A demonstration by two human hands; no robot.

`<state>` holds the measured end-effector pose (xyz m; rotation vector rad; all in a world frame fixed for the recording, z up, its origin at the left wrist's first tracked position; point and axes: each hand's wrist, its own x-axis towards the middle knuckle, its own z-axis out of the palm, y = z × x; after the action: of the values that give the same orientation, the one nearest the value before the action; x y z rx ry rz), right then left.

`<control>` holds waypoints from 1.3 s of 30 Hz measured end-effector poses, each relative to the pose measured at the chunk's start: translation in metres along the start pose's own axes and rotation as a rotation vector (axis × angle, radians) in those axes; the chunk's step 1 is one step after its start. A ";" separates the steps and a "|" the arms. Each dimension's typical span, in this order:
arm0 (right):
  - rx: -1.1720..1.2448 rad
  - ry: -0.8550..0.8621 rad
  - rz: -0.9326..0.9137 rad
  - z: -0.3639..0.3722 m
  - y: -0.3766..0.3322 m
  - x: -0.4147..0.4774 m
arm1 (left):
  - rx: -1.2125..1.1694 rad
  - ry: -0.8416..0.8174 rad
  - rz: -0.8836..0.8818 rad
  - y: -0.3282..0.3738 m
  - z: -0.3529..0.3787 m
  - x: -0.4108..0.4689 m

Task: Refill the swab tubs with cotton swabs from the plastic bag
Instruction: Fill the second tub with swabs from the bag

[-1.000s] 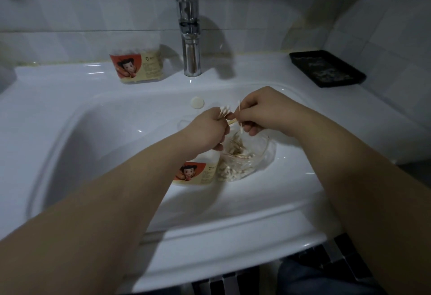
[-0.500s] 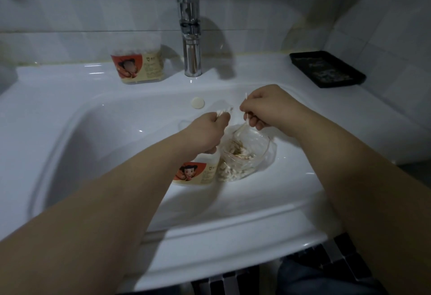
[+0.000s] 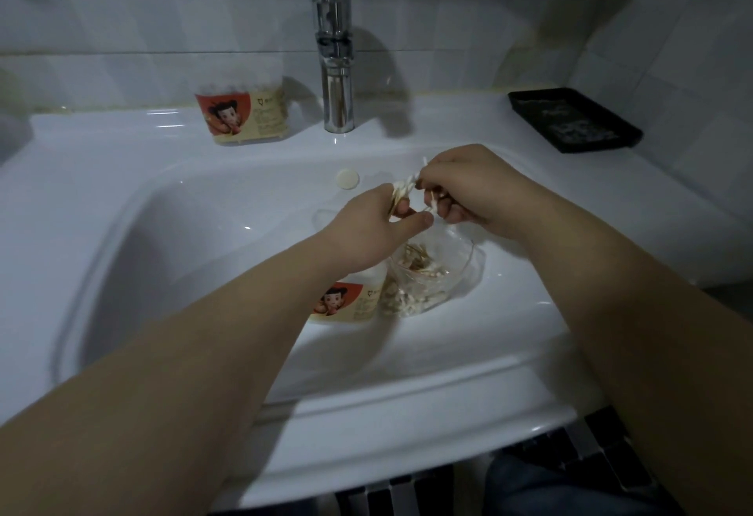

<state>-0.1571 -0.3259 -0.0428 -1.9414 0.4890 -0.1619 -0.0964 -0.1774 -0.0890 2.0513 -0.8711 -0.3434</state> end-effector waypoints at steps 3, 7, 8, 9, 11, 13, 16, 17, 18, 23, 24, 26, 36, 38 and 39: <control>0.047 -0.047 -0.026 0.002 0.001 -0.001 | -0.085 -0.082 0.047 0.001 0.000 0.001; 0.039 0.042 -0.042 -0.001 0.003 0.003 | -0.135 -0.099 -0.035 0.003 0.001 -0.002; 0.038 0.085 -0.053 -0.003 0.004 0.004 | -0.149 -0.100 -0.064 0.003 0.000 -0.002; 0.039 0.117 -0.065 -0.004 0.004 0.005 | -0.154 -0.105 -0.083 0.003 0.001 -0.001; 0.067 0.139 -0.085 -0.006 0.004 0.005 | -0.171 -0.111 -0.097 0.002 0.001 0.000; 0.073 0.137 -0.091 -0.004 0.005 0.006 | -0.221 -0.095 -0.133 0.003 0.001 0.002; 0.005 0.139 -0.112 -0.002 0.007 0.009 | -0.289 -0.065 -0.213 0.002 0.001 0.004; -0.003 0.148 -0.124 -0.002 0.008 0.010 | -0.311 -0.056 -0.229 0.001 0.000 0.005; 0.009 0.148 -0.135 -0.003 0.008 0.010 | -0.338 -0.049 -0.237 0.001 -0.001 0.004; -0.022 0.072 -0.171 0.000 0.012 0.009 | -0.542 -0.115 -0.245 0.006 -0.002 -0.002; -0.060 0.054 -0.185 0.002 0.012 0.008 | -0.583 -0.128 -0.249 0.007 -0.002 -0.003; -0.121 0.001 -0.206 0.004 0.012 0.006 | -0.588 -0.156 -0.244 0.008 -0.002 -0.003; -0.161 -0.147 -0.259 0.011 0.010 0.005 | -0.518 -0.121 -0.266 0.005 -0.001 -0.002; -0.252 -0.159 -0.277 0.013 0.012 0.005 | -0.516 -0.112 -0.258 0.003 0.000 -0.002; -0.252 -0.146 -0.289 0.013 0.013 0.005 | -0.527 -0.107 -0.256 0.003 -0.001 -0.001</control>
<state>-0.1512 -0.3210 -0.0603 -2.2469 0.1344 -0.1473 -0.0983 -0.1775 -0.0857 1.6568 -0.5051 -0.7446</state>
